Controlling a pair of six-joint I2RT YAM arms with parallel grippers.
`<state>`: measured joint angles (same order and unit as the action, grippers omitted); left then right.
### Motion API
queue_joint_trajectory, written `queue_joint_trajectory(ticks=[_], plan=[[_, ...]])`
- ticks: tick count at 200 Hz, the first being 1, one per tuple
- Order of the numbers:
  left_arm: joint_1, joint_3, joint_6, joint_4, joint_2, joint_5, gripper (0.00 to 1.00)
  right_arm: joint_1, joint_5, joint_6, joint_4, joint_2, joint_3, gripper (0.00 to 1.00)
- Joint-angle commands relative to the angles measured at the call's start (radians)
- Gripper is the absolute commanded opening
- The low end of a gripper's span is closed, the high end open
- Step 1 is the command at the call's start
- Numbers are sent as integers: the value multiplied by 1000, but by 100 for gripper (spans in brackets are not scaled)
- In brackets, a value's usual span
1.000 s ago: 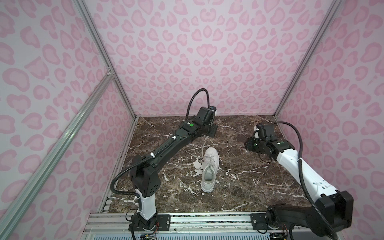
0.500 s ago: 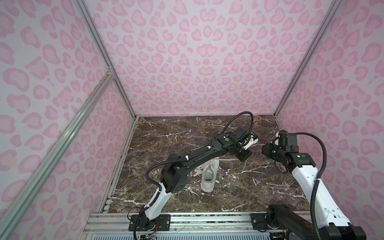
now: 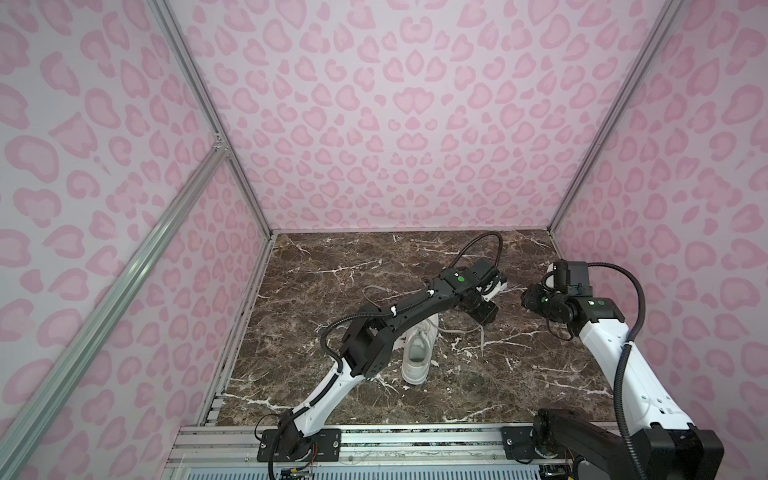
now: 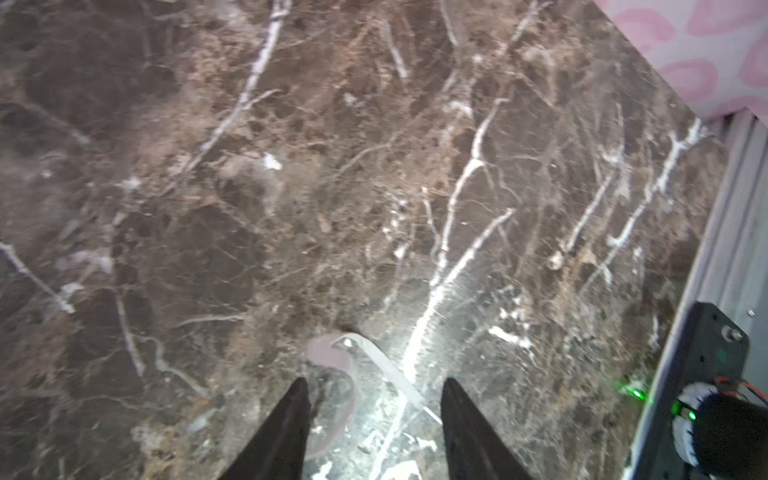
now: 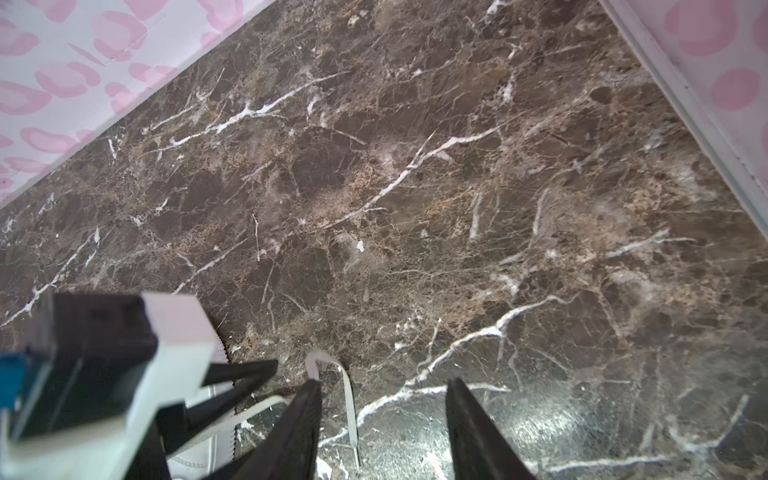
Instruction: Tie the shoes
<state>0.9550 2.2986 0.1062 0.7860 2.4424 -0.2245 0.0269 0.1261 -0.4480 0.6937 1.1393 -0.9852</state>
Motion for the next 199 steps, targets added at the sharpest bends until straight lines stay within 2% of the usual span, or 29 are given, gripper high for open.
queue_joint_trajectory(ticks=[1,10,22,55,90,114,148,199], plan=[[-35,41,31,33,11,41,66,1,6,16,40,18,-2,52],[-52,39,43,33,0,48,72,0,3,12,48,23,2,52],[-66,39,54,36,-16,53,75,0,0,11,53,32,12,52],[-81,38,67,44,-70,65,75,-25,-12,25,90,84,17,49],[-117,-6,152,55,-153,47,74,-143,-45,18,139,182,7,44],[-147,-145,201,19,-264,49,74,-228,-32,-6,131,240,19,40],[-166,-390,240,-65,-447,107,74,-333,-36,-52,101,296,43,36],[-179,-643,296,-132,-632,125,72,-360,6,-70,29,377,72,30]])
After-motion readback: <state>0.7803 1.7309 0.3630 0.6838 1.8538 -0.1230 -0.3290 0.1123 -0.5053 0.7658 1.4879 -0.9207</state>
